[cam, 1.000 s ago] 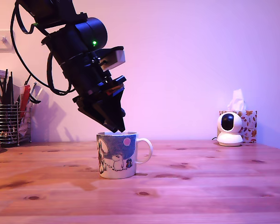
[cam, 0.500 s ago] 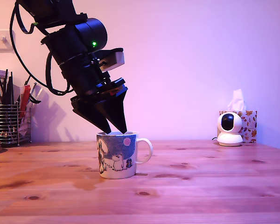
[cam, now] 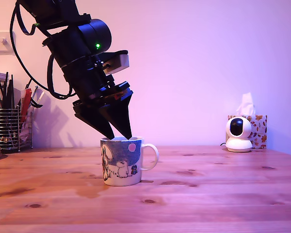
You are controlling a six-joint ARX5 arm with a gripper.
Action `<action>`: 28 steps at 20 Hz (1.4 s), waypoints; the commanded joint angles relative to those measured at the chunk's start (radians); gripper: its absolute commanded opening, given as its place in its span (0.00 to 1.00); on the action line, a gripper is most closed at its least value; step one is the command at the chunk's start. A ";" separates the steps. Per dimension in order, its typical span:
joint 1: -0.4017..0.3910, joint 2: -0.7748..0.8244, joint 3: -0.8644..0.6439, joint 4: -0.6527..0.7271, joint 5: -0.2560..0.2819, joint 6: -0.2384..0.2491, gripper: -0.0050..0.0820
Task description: Pick up the coffee capsules on the table and drop them inside the coffee cup
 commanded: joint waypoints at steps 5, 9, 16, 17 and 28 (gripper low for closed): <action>-0.003 0.018 0.019 0.003 0.000 -0.002 0.26; -0.002 0.017 0.019 0.032 0.001 -0.005 0.03; 0.005 0.010 0.019 0.119 0.064 -0.072 0.03; 0.005 0.008 0.019 0.143 0.068 -0.084 0.03; 0.006 -0.060 0.015 0.216 0.076 -0.126 0.03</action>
